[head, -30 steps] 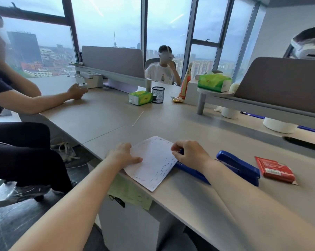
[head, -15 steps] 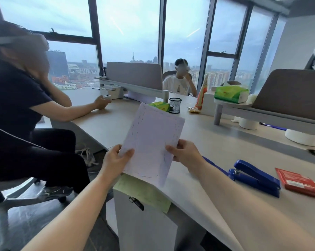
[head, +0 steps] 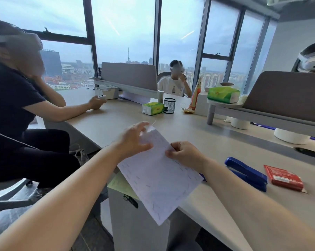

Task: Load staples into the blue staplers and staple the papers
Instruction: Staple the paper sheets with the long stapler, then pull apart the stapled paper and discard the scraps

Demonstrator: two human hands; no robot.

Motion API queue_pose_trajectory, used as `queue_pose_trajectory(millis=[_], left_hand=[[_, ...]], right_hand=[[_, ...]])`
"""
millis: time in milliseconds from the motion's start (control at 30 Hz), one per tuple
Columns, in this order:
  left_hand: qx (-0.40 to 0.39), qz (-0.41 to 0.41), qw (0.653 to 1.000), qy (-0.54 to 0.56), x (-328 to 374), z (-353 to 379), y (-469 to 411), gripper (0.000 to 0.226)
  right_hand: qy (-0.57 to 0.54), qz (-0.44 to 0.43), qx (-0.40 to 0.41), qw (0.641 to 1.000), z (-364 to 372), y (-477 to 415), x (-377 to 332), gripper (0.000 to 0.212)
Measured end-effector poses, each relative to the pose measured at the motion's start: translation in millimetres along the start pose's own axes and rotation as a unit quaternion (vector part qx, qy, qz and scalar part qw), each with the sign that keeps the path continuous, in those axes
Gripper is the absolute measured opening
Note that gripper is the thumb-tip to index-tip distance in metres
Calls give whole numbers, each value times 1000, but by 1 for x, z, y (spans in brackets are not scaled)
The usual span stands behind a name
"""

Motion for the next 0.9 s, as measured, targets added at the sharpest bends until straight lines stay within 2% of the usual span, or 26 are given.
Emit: queue_pose_trajectory(millis=[67,167,333,400,467,533,700,800,900], left_hand=[[-40,-22,997,56,1,7,-2,69],[-56,-43,984,163,4,15,-3,64],[-59,-18,974,217,22,31,-7,24],[-45,-7,964,261,29,37,-9,12],[-28,24,955,295,35,43,-12,12],[-13,53,944,325,42,49,-16,17],[46,70,934,347,62,70,-34,11],[52,137,929,341,87,76,-38,12],[45,220,926,305,116,81,-37,24]], right_hand=[[29,7,1,1000,-7,5,3,15],[43,22,2,999,-20,8,15,21],[67,4,-17,998,-43,24,28,14],[96,-14,11,995,-56,34,30,11],[116,-32,58,991,-71,43,32,8],[132,-46,93,986,-85,53,36,17],[143,-59,157,975,-118,83,50,4],[154,-82,217,960,-137,104,54,9],[152,-94,266,947,-155,125,63,13]])
Point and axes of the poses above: each hand's wrist, its own y-axis away from the middle knuckle, its own z-axis out of the palm, x = y × z, the point moved 4 cm from there along -y, towards the middle knuckle, and after that the axes turned 1 degree about z, right-handed, at the moved point
